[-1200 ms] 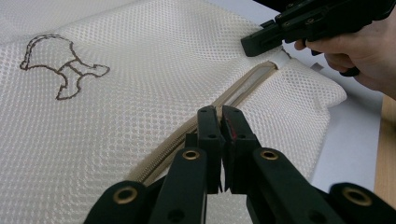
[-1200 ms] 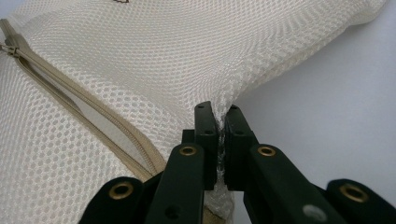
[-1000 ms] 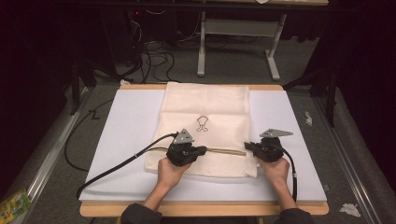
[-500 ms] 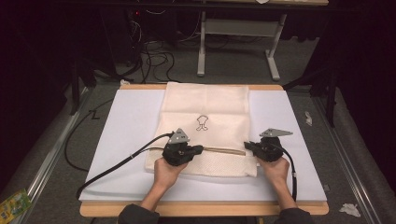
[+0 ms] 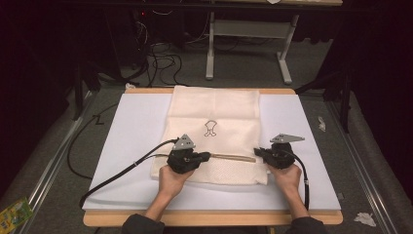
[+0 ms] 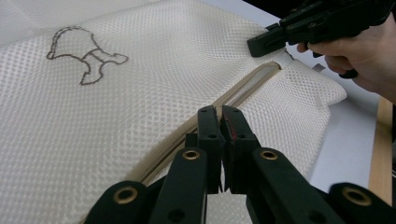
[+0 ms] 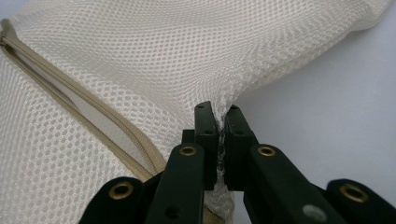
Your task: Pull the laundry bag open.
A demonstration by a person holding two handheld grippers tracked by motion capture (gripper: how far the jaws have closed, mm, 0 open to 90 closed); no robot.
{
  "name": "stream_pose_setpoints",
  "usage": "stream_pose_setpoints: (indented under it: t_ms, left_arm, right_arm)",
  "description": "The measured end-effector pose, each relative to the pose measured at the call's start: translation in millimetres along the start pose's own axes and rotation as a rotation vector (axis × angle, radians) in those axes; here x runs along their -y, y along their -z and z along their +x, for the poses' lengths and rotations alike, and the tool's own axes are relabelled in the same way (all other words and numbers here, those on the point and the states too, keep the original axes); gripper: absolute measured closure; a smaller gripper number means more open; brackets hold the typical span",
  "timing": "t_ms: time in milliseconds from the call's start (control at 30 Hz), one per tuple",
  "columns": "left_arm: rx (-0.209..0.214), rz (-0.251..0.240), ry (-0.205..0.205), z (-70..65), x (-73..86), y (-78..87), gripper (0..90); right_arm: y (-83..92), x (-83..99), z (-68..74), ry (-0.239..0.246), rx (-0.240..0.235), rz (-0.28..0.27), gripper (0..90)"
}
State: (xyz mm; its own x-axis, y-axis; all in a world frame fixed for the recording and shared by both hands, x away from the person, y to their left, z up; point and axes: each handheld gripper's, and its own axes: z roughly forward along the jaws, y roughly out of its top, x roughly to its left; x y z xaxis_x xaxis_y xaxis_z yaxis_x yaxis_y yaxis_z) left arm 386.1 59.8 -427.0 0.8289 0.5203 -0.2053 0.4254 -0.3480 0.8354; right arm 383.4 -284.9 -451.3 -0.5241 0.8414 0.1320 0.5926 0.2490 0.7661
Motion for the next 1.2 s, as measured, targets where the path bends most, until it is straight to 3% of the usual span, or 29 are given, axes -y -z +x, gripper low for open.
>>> stream_pose_setpoints:
  t_ms: [1200]
  left_arm:
    - [-0.034,-0.048,0.044,16.0,10.8,33.2,87.3]
  right_arm:
    - [-2.4,-1.6,3.2,0.014,0.003,-0.010,87.8]
